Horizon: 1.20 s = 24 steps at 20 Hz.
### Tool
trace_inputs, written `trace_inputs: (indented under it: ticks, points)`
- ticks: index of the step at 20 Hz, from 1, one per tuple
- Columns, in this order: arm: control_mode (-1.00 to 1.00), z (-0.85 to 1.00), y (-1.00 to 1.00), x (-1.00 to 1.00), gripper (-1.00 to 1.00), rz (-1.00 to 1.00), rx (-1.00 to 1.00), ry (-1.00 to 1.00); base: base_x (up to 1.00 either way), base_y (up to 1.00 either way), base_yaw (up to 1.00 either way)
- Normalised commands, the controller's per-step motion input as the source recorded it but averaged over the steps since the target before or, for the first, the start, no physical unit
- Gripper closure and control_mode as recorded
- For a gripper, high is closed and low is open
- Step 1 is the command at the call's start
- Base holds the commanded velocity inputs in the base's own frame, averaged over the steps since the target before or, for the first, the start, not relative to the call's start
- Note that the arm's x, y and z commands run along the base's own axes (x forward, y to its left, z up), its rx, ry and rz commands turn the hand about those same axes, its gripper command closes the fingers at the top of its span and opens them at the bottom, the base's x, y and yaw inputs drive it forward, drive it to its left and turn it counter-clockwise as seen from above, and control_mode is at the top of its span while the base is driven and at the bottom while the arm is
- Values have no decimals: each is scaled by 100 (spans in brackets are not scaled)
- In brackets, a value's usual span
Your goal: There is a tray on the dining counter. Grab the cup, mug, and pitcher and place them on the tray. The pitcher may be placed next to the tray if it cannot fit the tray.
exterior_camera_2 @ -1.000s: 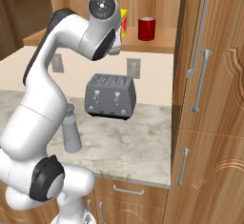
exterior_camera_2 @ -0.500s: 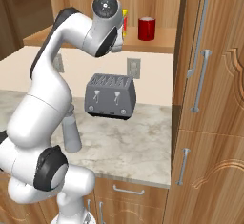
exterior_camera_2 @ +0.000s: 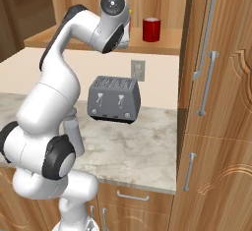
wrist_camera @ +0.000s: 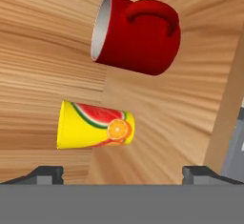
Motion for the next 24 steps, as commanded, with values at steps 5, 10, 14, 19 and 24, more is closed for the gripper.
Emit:
trace_inputs:
  ticks: [5, 10, 14, 19, 24]
  points:
    - [-100, 4, 0, 38, -100, 0, 0, 0, 0, 0, 0]
    - [-100, 1, 0, 28, -100, 0, 0, 0, 0, 0, 0]
    - [-100, 6, 0, 14, -100, 0, 0, -2, 0, 0, 0]
    - [-100, 6, 8, 12, -100, 0, 0, -2, 0, 0, 0]
    - [-100, 0, 0, 5, -100, 0, 0, 0, 0, 0, 0]
